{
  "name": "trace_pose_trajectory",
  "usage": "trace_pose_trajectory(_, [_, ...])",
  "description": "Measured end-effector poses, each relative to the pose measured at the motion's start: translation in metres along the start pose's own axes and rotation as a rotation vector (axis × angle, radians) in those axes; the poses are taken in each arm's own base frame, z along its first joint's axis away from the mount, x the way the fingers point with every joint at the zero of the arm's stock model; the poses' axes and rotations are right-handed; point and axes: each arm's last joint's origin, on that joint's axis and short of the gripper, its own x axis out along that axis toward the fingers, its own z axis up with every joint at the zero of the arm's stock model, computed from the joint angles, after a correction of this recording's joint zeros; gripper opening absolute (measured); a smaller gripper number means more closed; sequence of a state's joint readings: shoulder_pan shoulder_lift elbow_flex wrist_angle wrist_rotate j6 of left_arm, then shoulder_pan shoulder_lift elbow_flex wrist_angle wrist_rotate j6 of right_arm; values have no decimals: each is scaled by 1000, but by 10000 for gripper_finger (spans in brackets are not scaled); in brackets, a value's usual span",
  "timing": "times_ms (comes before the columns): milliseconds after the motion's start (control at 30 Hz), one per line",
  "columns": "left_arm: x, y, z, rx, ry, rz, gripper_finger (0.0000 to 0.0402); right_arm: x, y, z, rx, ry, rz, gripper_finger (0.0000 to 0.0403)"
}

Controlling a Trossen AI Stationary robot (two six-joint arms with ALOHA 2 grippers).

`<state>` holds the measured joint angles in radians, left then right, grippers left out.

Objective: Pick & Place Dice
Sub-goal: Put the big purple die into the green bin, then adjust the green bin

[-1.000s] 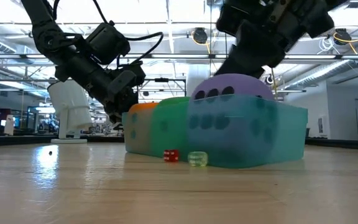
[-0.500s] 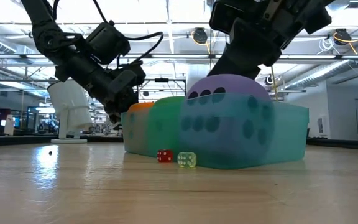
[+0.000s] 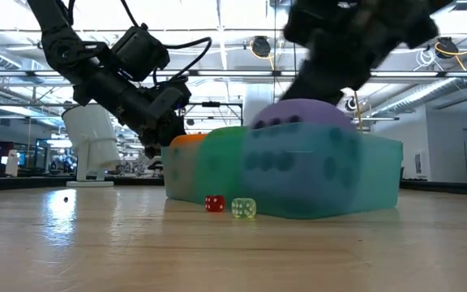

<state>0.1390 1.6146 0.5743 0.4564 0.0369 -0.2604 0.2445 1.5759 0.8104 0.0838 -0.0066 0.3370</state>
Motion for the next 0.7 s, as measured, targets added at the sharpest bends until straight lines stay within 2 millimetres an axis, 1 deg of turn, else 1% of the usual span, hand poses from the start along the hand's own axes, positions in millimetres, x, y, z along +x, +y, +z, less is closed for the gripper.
trace_pose_trajectory(100, [0,0,-1,1,10,-13,24,-17,9,8,-54,-68,21,0])
trace_pose_trajectory(233, [0,0,-1,3,11,-13,24,-35,16,10,-102,-105,-33,0])
trace_pose_trajectory(367, [0,-1,-1,3,13,-13,24,-51,22,15,-99,-174,-44,0])
trace_pose_trajectory(500, [0,-1,-1,5,13,-13,24,-65,36,19,-111,-255,-18,0])
trace_pose_trajectory(600, [0,-1,-1,17,17,-16,24,-76,48,17,-61,-274,36,0])
trace_pose_trajectory(633, [0,-1,-1,18,19,-17,24,-78,51,15,-26,-259,52,0])
trace_pose_trajectory(700, [0,-1,-1,23,19,-17,24,-80,57,4,38,-174,54,0])
